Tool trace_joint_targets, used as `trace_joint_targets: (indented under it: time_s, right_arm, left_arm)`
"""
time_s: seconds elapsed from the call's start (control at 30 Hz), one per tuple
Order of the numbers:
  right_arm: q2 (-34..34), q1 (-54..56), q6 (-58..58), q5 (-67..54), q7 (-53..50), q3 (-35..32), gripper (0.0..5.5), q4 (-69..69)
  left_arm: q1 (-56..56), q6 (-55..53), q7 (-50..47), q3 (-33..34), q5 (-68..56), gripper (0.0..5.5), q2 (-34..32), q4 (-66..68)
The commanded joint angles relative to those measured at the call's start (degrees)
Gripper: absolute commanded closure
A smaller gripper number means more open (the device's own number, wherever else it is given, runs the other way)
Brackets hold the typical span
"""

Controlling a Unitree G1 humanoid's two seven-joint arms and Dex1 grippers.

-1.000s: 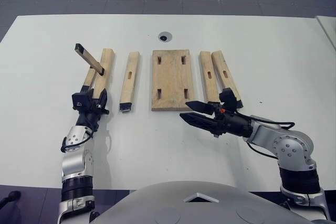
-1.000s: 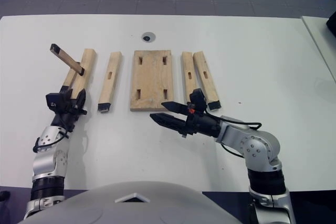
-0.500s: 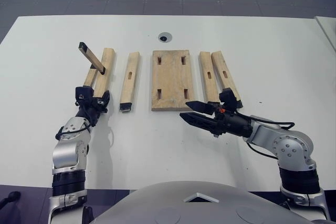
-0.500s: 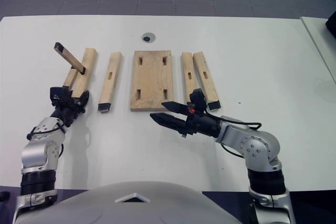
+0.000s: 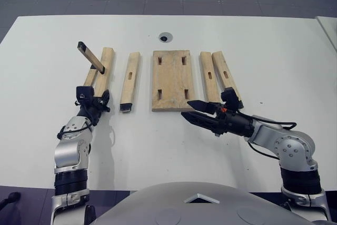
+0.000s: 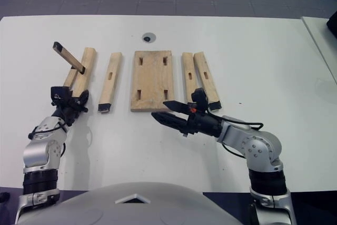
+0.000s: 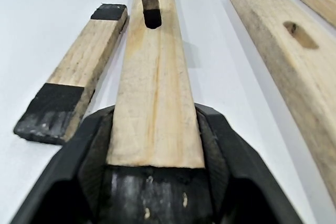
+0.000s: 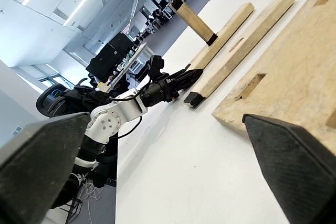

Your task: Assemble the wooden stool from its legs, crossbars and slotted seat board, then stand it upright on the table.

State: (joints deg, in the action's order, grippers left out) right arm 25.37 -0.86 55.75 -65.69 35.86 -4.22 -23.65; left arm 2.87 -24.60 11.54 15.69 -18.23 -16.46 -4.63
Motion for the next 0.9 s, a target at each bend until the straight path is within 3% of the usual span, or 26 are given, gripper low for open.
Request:
trace_joint_targets:
  time_s: [0.03,0.27,0.43,0.9]
  right_arm:
    - [0.13,7.08,0.10,-7.86,-4.62,-6.04,0.10,0.27]
    - [-0.44,20.80,2.25,-19.24,-13.71,-7.66,0.10,9.82]
    - [-1.82,26.43,3.93,-21.04,-15.13,-5.12,0.10,13.79]
    - [-5.06,30.94,5.88,-18.18,-12.39,-0.93,0.10,16.55]
  left_arm:
    - [-10.87,-1.68,3.69,5.05,-10.09,3.46,-1.09,-3.16]
    - [-19.16,-14.34,21.80,4.68,-31.47,3.46,-5.58,-4.19]
    - [-20.99,-20.88,32.49,0.47,-37.72,3.46,-9.16,-4.96]
    - [-19.53,-27.82,40.52,-5.17,-43.81,3.46,-11.66,-10.46]
